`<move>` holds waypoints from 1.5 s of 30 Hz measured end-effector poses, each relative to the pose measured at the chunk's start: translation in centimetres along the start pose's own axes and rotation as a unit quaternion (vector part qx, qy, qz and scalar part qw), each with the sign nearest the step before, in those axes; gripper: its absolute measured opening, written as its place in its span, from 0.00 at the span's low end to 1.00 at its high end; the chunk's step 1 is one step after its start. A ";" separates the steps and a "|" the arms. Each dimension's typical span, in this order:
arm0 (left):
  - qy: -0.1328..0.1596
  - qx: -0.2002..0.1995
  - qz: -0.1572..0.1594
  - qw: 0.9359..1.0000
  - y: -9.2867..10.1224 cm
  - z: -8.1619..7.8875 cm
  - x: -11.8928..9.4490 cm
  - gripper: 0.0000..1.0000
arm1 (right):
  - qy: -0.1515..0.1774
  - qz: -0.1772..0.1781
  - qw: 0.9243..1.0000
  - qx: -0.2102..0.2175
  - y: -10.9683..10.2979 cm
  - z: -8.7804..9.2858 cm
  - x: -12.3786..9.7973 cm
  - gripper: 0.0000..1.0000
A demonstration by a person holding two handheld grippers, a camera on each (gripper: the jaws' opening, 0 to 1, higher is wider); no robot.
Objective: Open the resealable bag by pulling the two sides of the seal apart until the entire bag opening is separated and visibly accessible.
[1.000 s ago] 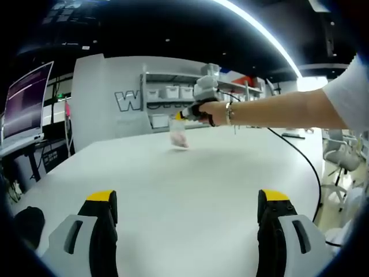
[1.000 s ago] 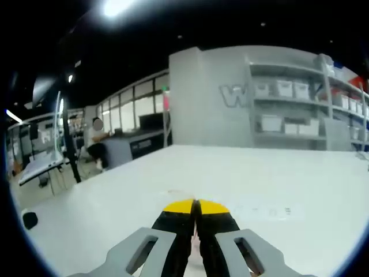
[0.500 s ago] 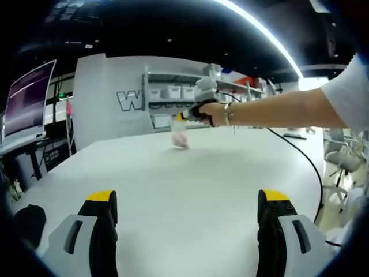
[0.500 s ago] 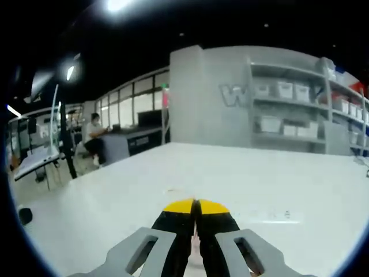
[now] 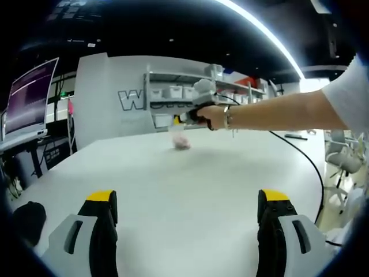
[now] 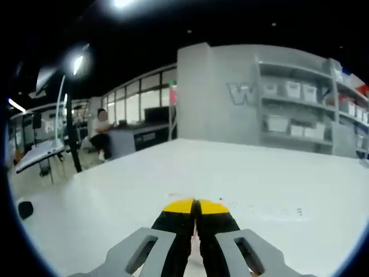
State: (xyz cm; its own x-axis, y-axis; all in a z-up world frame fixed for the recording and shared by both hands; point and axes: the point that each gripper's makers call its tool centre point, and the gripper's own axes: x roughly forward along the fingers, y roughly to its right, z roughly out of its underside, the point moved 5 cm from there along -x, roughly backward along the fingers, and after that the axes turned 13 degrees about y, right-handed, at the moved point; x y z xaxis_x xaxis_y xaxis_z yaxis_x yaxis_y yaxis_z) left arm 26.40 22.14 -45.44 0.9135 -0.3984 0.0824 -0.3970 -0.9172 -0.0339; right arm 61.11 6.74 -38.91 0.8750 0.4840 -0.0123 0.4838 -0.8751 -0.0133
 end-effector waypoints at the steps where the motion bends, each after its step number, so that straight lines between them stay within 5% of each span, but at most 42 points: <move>1: 0.000 0.000 0.000 1.000 0.0 0.0 0.0 1.00 | -0.001 -0.003 1.000 -0.001 -0.2 0.1 0.0 0.00; 19: 0.004 0.000 -0.003 1.000 0.0 -0.2 -0.3 1.00 | -0.039 -0.051 0.998 -0.006 -3.2 3.4 -0.4 0.00; 45: 0.009 0.002 -0.005 1.000 -0.1 -0.7 -0.8 1.00 | -0.061 -0.081 0.994 -0.033 -4.6 4.8 -1.5 0.18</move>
State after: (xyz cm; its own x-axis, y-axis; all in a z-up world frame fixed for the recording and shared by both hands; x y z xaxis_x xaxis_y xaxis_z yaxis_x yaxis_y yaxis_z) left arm 25.66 22.51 -44.76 0.9155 -0.3894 0.1012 -0.3876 -0.9211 -0.0376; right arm 57.50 10.05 -43.62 0.7787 0.6124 -0.1360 0.6220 -0.7820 0.0397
